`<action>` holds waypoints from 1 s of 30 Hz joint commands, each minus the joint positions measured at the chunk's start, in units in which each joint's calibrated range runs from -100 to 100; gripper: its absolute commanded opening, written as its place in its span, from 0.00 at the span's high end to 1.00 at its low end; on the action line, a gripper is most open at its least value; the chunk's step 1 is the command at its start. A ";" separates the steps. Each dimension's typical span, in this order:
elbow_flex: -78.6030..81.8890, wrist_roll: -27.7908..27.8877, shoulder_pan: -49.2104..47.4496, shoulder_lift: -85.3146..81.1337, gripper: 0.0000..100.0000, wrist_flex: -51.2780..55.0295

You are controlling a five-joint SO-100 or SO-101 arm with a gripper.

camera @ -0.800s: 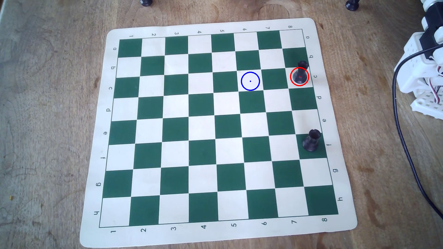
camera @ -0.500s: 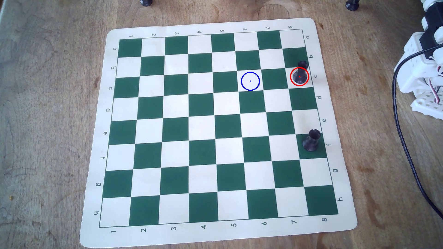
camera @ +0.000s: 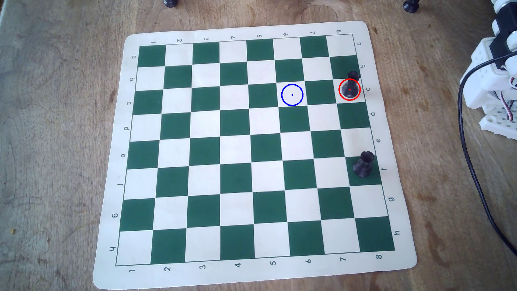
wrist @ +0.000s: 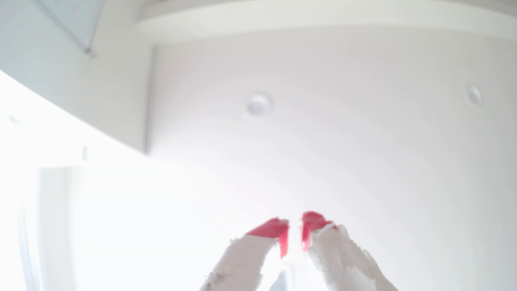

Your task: Move the chess piece from red to blue

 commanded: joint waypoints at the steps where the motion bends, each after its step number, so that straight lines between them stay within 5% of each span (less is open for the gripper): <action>1: 0.72 0.00 0.31 -0.03 0.97 -0.15; 11: 0.72 -0.05 0.38 -0.03 0.98 -0.07; 19: 0.72 1.32 0.38 -0.03 0.66 4.84; 28: 0.72 7.67 0.15 -0.03 0.62 19.50; 30: 0.72 7.67 0.15 -0.03 0.55 24.09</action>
